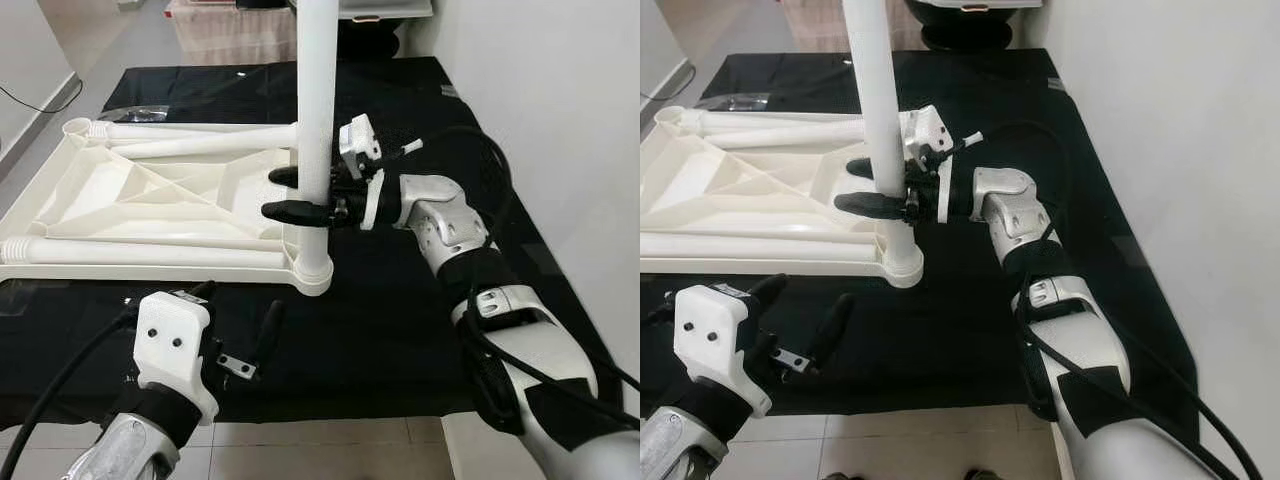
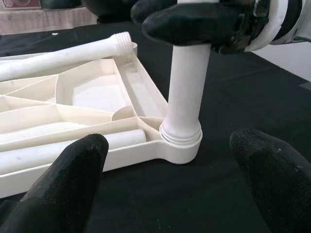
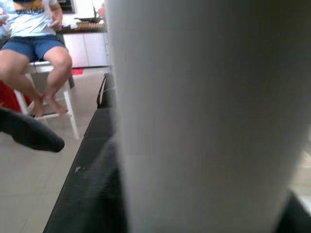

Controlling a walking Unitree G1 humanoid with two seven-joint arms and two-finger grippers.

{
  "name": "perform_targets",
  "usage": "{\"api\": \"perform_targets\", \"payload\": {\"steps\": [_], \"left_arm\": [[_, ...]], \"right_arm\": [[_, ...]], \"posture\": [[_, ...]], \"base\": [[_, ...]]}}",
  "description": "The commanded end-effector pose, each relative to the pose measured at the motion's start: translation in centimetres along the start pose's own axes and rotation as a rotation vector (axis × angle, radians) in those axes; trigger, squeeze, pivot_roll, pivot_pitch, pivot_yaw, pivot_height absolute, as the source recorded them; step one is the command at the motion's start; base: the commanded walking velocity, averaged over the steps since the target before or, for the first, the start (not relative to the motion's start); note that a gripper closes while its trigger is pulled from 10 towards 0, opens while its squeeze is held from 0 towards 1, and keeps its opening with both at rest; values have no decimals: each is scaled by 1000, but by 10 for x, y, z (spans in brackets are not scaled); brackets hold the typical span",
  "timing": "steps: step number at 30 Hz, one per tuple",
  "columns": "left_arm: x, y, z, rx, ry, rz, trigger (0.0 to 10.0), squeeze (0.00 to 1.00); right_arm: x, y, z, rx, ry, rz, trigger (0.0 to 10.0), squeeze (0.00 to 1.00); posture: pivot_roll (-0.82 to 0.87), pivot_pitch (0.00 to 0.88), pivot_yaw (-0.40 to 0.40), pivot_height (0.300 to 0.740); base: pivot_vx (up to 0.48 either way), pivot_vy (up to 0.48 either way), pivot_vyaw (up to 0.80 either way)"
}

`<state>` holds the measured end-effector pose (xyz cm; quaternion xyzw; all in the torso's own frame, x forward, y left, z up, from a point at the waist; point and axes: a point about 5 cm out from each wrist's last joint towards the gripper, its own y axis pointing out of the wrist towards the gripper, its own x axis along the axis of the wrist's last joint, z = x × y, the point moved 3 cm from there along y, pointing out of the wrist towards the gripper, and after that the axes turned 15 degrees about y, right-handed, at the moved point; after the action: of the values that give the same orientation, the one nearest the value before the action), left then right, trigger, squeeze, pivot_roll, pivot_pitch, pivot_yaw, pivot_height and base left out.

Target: Building children table

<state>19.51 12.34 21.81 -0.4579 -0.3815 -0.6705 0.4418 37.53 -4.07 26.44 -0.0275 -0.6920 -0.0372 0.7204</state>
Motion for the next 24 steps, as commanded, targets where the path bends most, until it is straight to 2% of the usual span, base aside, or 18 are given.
{"api": "perform_targets", "payload": {"steps": [1,5,6,7,8,10,11,12,13,15,16,17,18,20,24], "left_arm": [[1,-2,-3,-6,-1,1,10000,0],[0,-2,-4,-9,-3,1,10000,0],[0,-2,-5,-10,-6,1,10000,0],[0,-2,-5,-10,-6,1,10000,0],[0,-2,-5,-9,-7,1,10000,0],[0,-2,-5,-9,-6,1,10000,0],[0,-2,-5,-9,-6,1,10000,0],[0,-3,-3,-7,-4,2,10000,0],[0,-2,-2,-7,-1,3,10000,0],[0,-2,-2,-7,-1,3,10000,0],[0,-2,-2,-7,1,3,10000,0],[0,-2,-2,-7,1,3,10000,0],[0,-2,-1,-7,4,4,10000,0],[0,0,0,-9,10,-1,10000,0],[-1,5,3,-11,23,-11,10000,0]], "right_arm": [[-6,1,0,4,-11,42,0,0],[-11,-5,-5,-50,-19,64,0,0],[-19,-15,-16,-194,-19,83,0,0],[-19,-15,-16,-194,-19,83,0,0],[-26,-22,-21,-283,-20,94,0,0],[-46,-39,-32,-559,87,88,0,0],[-46,-39,-32,-559,87,88,0,0],[-77,-65,-29,-929,174,77,0,0],[-95,-74,-12,-1016,206,83,0,0],[-95,-74,-12,-1016,206,83,0,0],[-105,-79,0,-1060,226,86,0,0],[-105,-79,0,-1060,226,86,0,0],[-112,-82,9,-1085,237,80,0,0],[-107,-84,6,-1107,222,57,0,0],[-92,-83,-11,-1149,167,14,0,0]], "posture": [[223,180,-28,740],[220,178,-31,740],[217,177,-34,740],[217,177,-34,740],[210,179,-43,740],[207,180,-47,740],[207,180,-47,740],[196,182,-51,740],[197,184,-47,740],[197,184,-47,740],[197,184,-47,740],[197,184,-47,740],[189,179,-43,740],[184,161,-39,740],[186,149,-31,740]], "base": [[0,0,0],[0,0,0],[0,0,0],[0,0,0],[0,0,0],[0,0,0],[0,0,0],[0,0,0],[0,0,0],[0,0,0],[0,0,0],[0,0,0],[0,0,0],[0,0,0],[0,0,0]]}}
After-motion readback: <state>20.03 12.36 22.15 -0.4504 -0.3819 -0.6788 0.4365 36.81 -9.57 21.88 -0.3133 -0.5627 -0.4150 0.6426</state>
